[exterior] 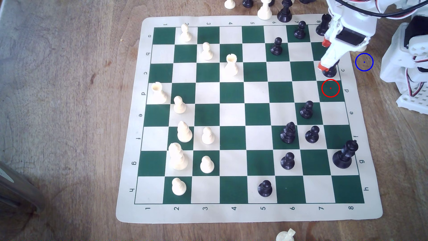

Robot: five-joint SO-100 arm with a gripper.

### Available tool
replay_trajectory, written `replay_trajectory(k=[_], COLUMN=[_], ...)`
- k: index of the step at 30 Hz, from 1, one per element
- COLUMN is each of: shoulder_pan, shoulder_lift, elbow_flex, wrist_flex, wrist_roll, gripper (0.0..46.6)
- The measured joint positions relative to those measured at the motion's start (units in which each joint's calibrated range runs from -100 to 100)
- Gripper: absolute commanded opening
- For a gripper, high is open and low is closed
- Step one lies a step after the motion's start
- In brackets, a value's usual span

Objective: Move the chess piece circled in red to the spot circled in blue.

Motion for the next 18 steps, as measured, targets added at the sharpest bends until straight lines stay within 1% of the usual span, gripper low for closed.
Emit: replay_trajectory(k=[6, 12, 13, 14, 15, 16, 18], shoulder_pan=[-0.4, -0.4, -0.4, -0.4, -0.4, -0.4, -0.4], shoulder_lift=[0.3, 0.6, 0.6, 0.6, 0.6, 0.6, 0.6], elbow_flex=[2.9, 3.3, 3.3, 3.3, 3.3, 3.3, 3.3], wrist_flex=[-1.1, -1.1, -1.1, -1.1, -1.1, -1.1, -0.9], wrist_roll=[0.2, 0.2, 0.2, 0.2, 0.2, 0.2, 0.3], gripper=[18.1, 14.5, 12.6, 9.1, 2.0, 0.2, 0.2])
